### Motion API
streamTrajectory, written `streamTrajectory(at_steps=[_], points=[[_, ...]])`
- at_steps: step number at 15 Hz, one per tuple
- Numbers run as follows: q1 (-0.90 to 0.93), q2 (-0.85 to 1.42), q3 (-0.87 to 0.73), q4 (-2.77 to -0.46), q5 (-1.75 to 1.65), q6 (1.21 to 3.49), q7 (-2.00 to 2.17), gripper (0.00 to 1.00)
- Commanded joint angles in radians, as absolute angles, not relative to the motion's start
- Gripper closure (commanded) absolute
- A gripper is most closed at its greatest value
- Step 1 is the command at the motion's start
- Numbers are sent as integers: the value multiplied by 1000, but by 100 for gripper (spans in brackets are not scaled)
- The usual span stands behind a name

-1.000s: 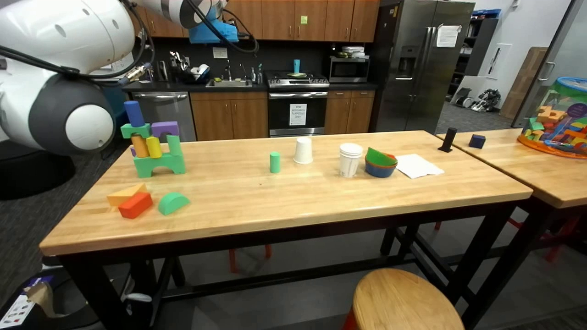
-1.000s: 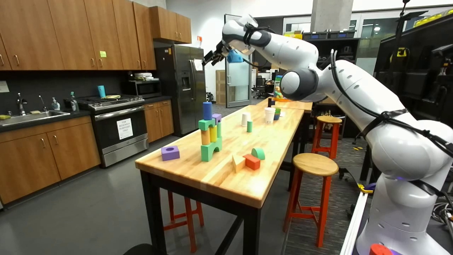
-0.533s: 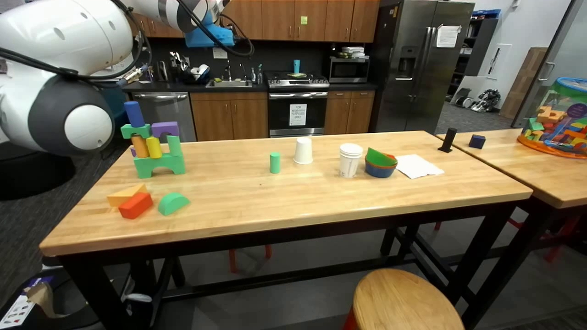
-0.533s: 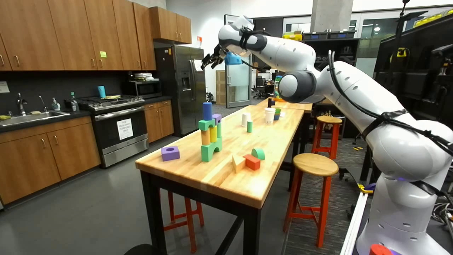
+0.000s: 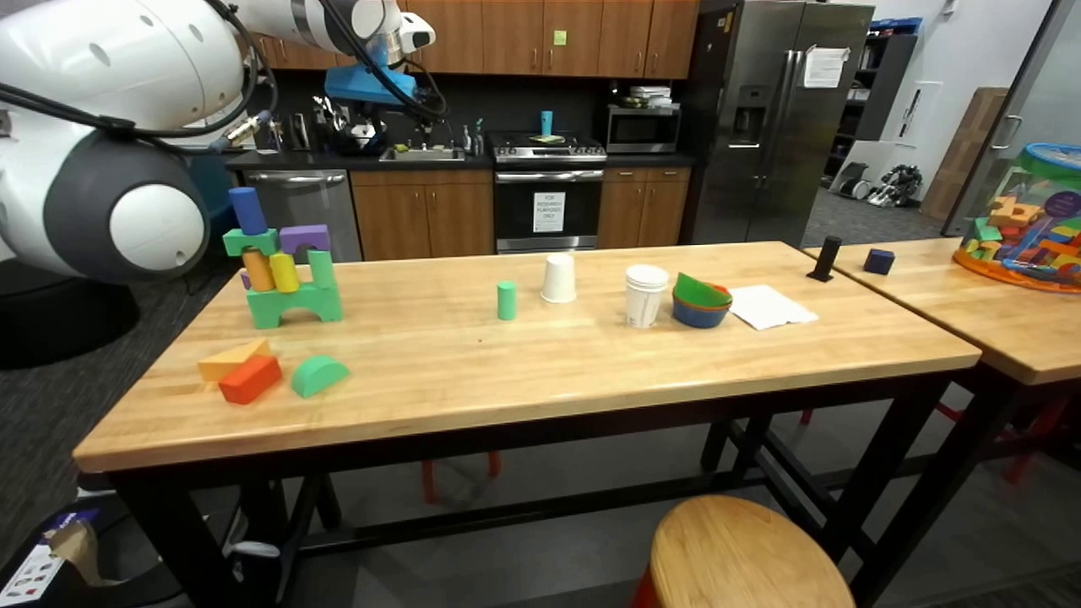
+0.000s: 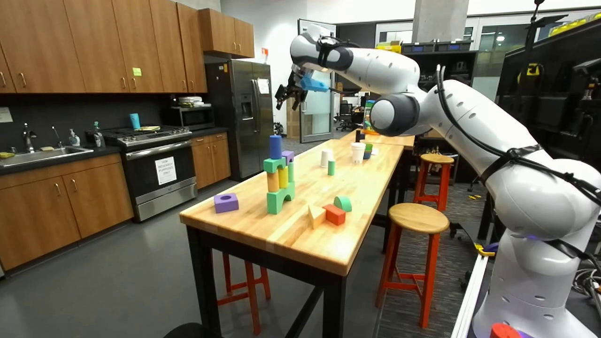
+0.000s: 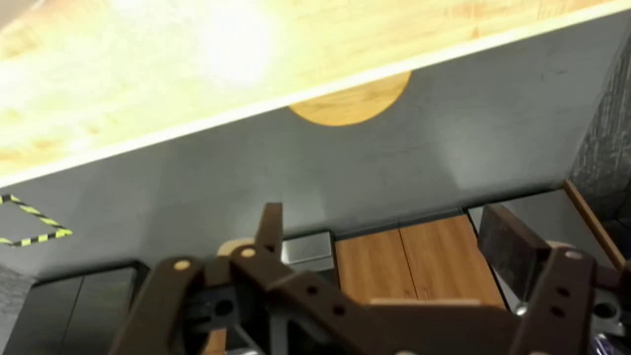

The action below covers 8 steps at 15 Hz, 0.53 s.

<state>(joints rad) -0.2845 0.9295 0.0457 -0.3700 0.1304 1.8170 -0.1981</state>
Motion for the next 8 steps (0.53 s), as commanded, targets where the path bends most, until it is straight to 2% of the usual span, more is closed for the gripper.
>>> streamTrajectory(at_steps=[1,4,5,8], points=[[-292,886,31,-415,116,1632,-140,0],[-298,893,25,-404,121,1475,-79,0],[-296,931,32,-361,125,1545,-120,0],[-299,939,31,-348,126,1486,-98,0]])
